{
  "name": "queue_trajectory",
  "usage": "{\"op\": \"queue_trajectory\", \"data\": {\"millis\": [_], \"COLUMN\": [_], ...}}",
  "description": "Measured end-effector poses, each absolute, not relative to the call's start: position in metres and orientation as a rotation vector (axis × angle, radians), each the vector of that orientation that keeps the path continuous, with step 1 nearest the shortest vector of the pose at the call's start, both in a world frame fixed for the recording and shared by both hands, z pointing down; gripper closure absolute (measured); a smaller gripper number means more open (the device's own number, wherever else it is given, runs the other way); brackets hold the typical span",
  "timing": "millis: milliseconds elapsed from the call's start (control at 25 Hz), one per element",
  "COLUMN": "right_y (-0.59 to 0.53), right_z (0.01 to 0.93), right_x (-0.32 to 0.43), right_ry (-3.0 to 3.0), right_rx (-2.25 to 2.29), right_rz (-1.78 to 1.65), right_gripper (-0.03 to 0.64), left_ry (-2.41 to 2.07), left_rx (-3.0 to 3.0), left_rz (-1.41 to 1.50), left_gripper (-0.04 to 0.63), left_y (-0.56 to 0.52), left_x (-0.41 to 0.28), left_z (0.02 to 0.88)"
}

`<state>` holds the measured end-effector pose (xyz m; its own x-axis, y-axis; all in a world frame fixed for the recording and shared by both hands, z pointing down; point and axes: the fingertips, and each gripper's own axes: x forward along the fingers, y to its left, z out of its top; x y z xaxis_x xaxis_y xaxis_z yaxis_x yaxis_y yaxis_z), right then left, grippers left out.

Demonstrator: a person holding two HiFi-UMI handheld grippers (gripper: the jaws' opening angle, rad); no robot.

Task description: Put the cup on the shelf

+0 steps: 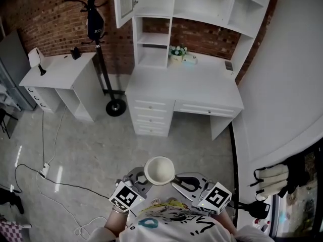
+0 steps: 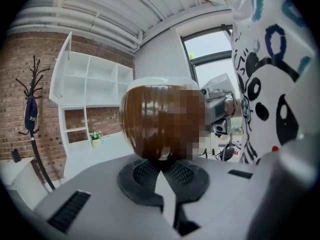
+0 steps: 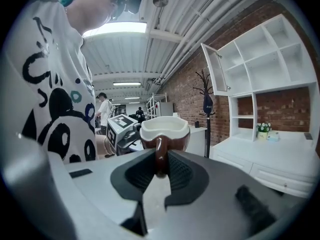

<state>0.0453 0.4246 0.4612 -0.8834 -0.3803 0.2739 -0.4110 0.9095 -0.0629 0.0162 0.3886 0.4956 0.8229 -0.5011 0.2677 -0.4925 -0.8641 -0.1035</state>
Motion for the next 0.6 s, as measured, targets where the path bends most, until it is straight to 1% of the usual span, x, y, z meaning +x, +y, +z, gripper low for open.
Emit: {"op": "queue_trajectory", "data": {"millis": [280, 600], "right_y": [0.398, 0.338], "right_z": [0.468, 0.466], "right_x": [0.035, 0.032], "right_ry": [-2.823, -2.855], "right_rx": [0.581, 0.499], "right_rz": [0.21, 0.179], "right_gripper": [0.555, 0.555], "left_ry": [0.825, 0.905], "left_rx": [-2.997, -2.972], "left_rz": [-0.456, -0.47], "left_gripper": [0.58, 0.58], "left_y": [0.363, 0.305], "left_x": [0.005, 0.003], "left_z": [0.503, 0.503]}}
